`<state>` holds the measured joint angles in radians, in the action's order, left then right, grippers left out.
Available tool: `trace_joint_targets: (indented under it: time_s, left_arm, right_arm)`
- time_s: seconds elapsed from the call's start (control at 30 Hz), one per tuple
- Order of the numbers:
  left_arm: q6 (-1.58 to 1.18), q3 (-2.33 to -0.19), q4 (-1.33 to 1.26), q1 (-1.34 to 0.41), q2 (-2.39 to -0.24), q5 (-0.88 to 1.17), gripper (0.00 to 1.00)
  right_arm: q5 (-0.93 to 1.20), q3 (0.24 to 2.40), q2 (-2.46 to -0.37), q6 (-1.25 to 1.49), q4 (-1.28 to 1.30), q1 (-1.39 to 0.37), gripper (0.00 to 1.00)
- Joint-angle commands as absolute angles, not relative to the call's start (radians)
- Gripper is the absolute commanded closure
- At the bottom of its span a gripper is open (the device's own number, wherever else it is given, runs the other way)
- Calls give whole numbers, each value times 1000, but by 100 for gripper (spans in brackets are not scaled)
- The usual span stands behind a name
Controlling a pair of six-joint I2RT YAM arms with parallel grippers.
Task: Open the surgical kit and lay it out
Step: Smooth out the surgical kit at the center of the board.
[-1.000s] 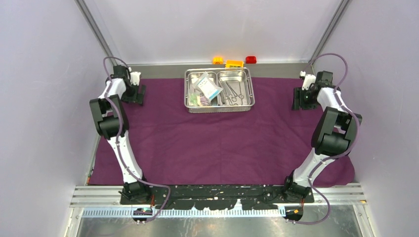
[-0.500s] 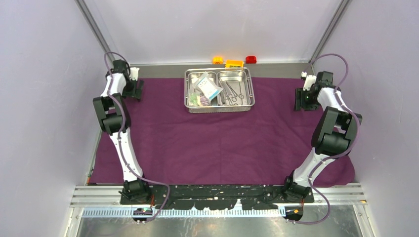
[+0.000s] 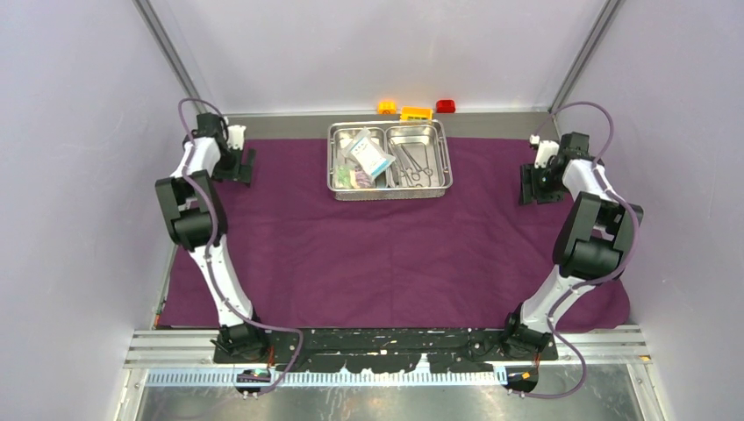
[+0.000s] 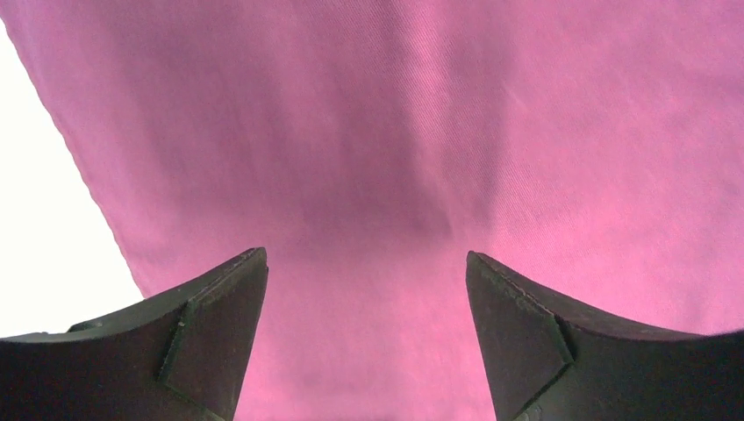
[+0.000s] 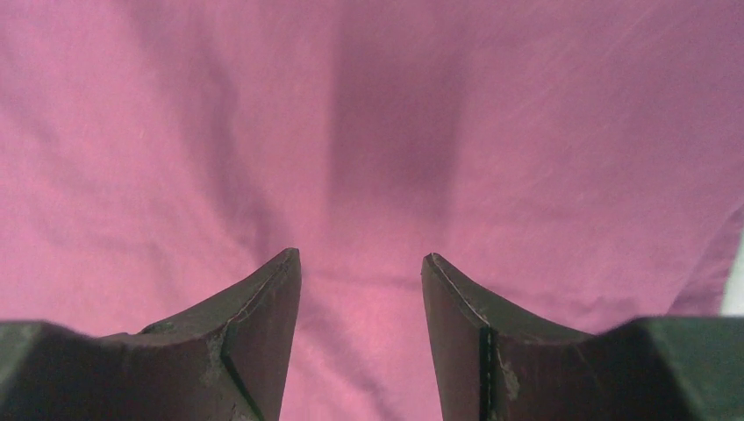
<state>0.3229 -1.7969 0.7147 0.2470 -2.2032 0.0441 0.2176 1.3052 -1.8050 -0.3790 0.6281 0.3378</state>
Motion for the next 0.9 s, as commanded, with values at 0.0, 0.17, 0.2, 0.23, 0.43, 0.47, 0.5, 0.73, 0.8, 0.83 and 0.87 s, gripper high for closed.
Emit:
trace_joint_targets:
  time_s: [0.0, 0.17, 0.2, 0.23, 0.43, 0.47, 0.5, 0.73, 0.8, 0.83, 0.87]
  left_arm:
    - [363, -1669, 655, 254, -1922, 164, 14]
    - [437, -1399, 622, 257, -1662, 209, 13]
    - [453, -1341, 612, 256, -1616, 216, 13]
    - [468, -1259, 604, 259, -1572, 222, 13]
    - [570, -975, 603, 281, -1352, 237, 12]
    - [581, -944, 607, 290, -1328, 241, 12]
    - [593, -915, 610, 301, -1306, 244, 12]
    - [629, -825, 631, 354, -1261, 252, 12]
    - [627, -822, 628, 355, -1272, 252, 12]
    - [625, -822, 623, 357, -1282, 250, 12]
    - [623, -824, 619, 357, -1293, 248, 13]
  right_arm:
    - [299, 1219, -1643, -466, 704, 336, 42]
    - [364, 1108, -1509, -523, 756, 283, 42]
    - [368, 1085, -1485, -532, 756, 260, 42]
    - [369, 1064, -1464, -541, 754, 233, 42]
    - [377, 979, -1378, -564, 722, 8, 42]
    - [374, 967, -1372, -565, 710, -54, 42]
    - [367, 957, -1369, -563, 694, -107, 42]
    - [251, 984, -1477, -548, 611, -470, 43]
    - [221, 1005, -1534, -545, 588, -541, 44]
    - [206, 1016, -1560, -543, 578, -570, 44]
    - [198, 1023, -1584, -541, 568, -594, 45]
